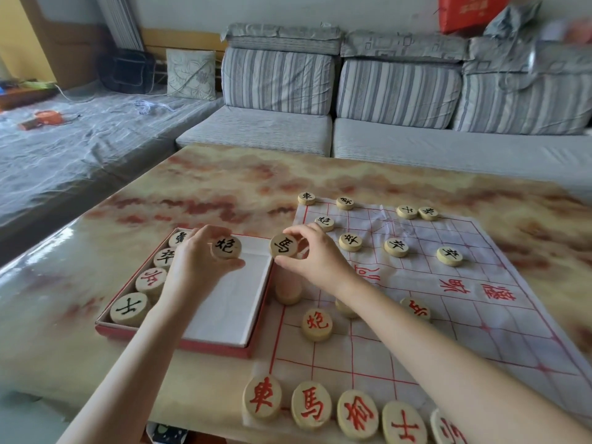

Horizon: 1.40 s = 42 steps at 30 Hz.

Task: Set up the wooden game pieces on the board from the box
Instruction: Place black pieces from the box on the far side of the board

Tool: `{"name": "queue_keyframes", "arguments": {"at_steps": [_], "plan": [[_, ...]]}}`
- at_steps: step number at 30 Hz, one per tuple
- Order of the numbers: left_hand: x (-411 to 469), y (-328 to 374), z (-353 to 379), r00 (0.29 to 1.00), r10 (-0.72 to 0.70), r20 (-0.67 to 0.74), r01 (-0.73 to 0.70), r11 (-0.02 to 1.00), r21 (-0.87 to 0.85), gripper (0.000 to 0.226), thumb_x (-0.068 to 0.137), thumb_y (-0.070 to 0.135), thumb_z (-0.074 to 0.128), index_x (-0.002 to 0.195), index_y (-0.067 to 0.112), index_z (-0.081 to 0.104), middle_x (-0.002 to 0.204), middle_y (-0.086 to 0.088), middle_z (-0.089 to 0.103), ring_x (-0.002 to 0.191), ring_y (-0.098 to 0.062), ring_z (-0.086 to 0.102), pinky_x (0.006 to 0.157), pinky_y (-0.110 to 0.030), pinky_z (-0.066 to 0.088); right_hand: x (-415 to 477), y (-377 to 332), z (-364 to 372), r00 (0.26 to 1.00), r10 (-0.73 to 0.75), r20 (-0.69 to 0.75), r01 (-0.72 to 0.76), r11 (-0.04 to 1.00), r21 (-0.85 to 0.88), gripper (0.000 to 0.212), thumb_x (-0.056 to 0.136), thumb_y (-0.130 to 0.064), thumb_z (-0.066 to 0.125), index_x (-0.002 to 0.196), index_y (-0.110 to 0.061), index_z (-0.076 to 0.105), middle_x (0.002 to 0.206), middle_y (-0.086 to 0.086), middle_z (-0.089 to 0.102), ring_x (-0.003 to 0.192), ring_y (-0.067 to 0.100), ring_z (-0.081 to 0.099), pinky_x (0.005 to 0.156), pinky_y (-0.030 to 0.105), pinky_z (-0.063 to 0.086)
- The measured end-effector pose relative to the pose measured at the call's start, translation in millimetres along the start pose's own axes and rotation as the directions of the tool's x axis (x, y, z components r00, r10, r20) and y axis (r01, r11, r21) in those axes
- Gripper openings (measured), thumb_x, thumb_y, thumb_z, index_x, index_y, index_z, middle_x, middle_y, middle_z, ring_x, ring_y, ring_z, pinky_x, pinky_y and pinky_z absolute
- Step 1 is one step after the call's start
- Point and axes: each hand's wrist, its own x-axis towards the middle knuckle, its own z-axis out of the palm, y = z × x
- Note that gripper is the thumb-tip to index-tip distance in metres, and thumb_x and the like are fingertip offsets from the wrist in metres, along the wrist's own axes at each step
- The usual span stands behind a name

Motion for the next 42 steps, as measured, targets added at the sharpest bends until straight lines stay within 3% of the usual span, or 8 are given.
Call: {"name": "queue_keyframes", "arguments": {"at_steps": [4, 7, 16, 19, 24, 28, 31, 42], "plan": [[-1, 27, 21, 0.998, 0.043, 0.050, -0.041, 0.999, -0.034, 0.069, 0.056, 0.018, 0.086, 0.118, 0.016, 0.057, 0.112, -0.004, 0.062, 0.102, -0.022, 0.059, 0.091, -0.035, 0.047, -16, 24, -32, 0.995, 0.067, -0.078, -0.067, 0.998, 0.004, 0.050, 0.075, -0.022, 0.076, 0.119, -0.013, 0.054, 0.115, 0.003, 0.050, 0.088, 0.012, 0.055, 0.072, 0.003, 0.040], [-4, 51, 40, 0.995, 0.078, 0.064, -0.074, 0.996, -0.055, 0.062, 0.055, 0.016, 0.086, 0.112, 0.015, 0.063, 0.112, -0.005, 0.060, 0.098, -0.021, 0.060, 0.083, -0.027, 0.045, -24, 40, -59, 0.980, 0.132, -0.147, -0.127, 0.991, 0.041, 0.049, 0.073, -0.020, 0.077, 0.116, -0.013, 0.055, 0.115, 0.007, 0.054, 0.091, 0.018, 0.059, 0.079, 0.012, 0.044], [-1, 112, 108, 0.958, 0.129, 0.256, -0.105, 0.989, -0.104, 0.059, 0.056, 0.021, 0.087, 0.110, 0.022, 0.063, 0.106, 0.000, 0.062, 0.089, -0.016, 0.060, 0.074, -0.021, 0.043, -49, 87, -133, 0.949, 0.215, -0.232, -0.211, 0.977, 0.041, 0.047, 0.074, -0.018, 0.076, 0.117, -0.014, 0.058, 0.113, 0.005, 0.055, 0.080, -0.001, 0.051, 0.066, -0.001, 0.036], [-1, 135, 135, 0.936, 0.181, 0.302, -0.148, 0.981, -0.129, 0.058, 0.057, 0.023, 0.086, 0.110, 0.021, 0.062, 0.106, -0.001, 0.064, 0.094, -0.017, 0.059, 0.071, -0.022, 0.041, -54, 109, -157, 0.914, 0.265, -0.306, -0.248, 0.964, 0.094, 0.056, 0.073, -0.017, 0.077, 0.123, -0.015, 0.052, 0.115, 0.002, 0.054, 0.091, 0.015, 0.053, 0.073, 0.011, 0.039], [5, 172, 184, 0.923, 0.191, 0.334, -0.141, 0.975, -0.169, 0.062, 0.062, 0.025, 0.083, 0.118, 0.017, 0.058, 0.112, -0.003, 0.064, 0.100, -0.016, 0.057, 0.078, -0.019, 0.035, -49, 158, -199, 0.837, 0.370, -0.402, -0.340, 0.929, 0.147, 0.059, 0.074, -0.018, 0.076, 0.124, -0.013, 0.047, 0.111, -0.003, 0.052, 0.086, 0.010, 0.048, 0.079, 0.024, 0.039], [13, 191, 220, 0.914, 0.164, 0.371, -0.097, 0.977, -0.191, 0.061, 0.063, 0.025, 0.083, 0.116, 0.015, 0.056, 0.112, -0.003, 0.064, 0.090, -0.012, 0.055, 0.067, -0.014, 0.038, -32, 202, -230, 0.748, 0.442, -0.495, -0.422, 0.892, 0.160, 0.059, 0.067, -0.015, 0.082, 0.117, -0.008, 0.052, 0.116, 0.010, 0.060, 0.084, 0.013, 0.051, 0.077, 0.024, 0.039], [17, 197, 238, 0.901, 0.160, 0.404, -0.074, 0.973, -0.220, 0.057, 0.064, 0.023, 0.082, 0.116, 0.016, 0.058, 0.107, 0.000, 0.062, 0.077, -0.004, 0.051, 0.053, -0.002, 0.039, -16, 226, -249, 0.730, 0.465, -0.501, -0.469, 0.874, 0.127, 0.062, 0.067, -0.022, 0.082, 0.118, -0.007, 0.051, 0.116, 0.008, 0.058, 0.092, 0.015, 0.052, 0.080, 0.024, 0.041], [35, 192, 260, 0.883, 0.162, 0.441, -0.077, 0.976, -0.205, 0.057, 0.063, 0.025, 0.083, 0.114, 0.020, 0.059, 0.111, 0.001, 0.063, 0.090, -0.009, 0.053, 0.051, 0.001, 0.038, 46, 274, -251, 0.681, 0.450, -0.577, -0.622, 0.772, -0.132, 0.048, 0.074, -0.030, 0.073, 0.114, -0.014, 0.053, 0.119, 0.009, 0.062, 0.114, 0.028, 0.051, 0.089, 0.033, 0.040]]}}
